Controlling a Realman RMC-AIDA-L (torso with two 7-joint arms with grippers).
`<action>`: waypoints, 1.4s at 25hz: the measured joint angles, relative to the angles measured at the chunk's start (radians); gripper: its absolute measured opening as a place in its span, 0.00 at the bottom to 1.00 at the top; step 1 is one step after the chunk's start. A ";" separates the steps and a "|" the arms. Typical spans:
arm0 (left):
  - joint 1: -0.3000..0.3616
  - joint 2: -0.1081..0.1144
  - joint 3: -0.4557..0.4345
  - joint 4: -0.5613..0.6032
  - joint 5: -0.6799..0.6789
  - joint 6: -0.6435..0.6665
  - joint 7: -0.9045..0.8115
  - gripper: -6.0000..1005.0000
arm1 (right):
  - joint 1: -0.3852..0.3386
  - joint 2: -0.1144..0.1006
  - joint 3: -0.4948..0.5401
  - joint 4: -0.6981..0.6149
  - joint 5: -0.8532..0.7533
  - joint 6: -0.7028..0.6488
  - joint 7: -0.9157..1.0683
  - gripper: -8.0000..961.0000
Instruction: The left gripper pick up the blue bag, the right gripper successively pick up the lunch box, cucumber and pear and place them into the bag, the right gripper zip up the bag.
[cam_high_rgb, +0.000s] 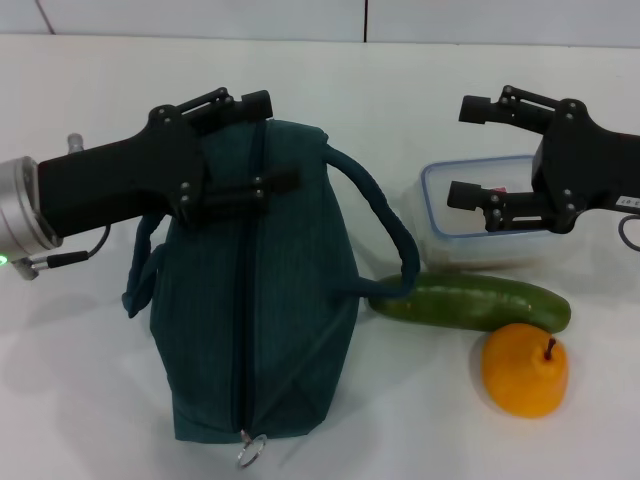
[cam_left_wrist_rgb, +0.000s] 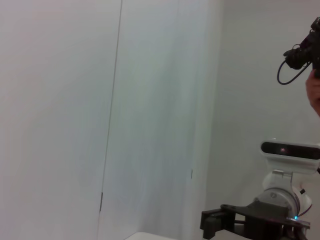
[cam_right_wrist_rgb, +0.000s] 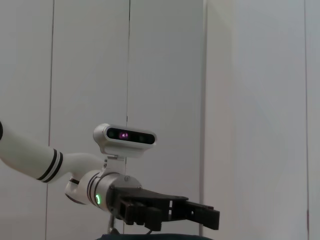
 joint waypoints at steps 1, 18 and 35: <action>0.000 0.000 0.000 0.000 0.000 0.001 0.002 0.87 | 0.000 0.000 0.000 0.000 0.000 0.000 0.000 0.92; -0.003 -0.002 0.000 0.009 -0.020 0.015 -0.018 0.87 | 0.005 -0.003 0.003 -0.003 0.000 0.002 -0.006 0.91; 0.121 -0.007 -0.007 0.489 0.143 -0.043 -0.607 0.87 | 0.008 -0.030 0.004 -0.046 0.000 -0.047 0.003 0.91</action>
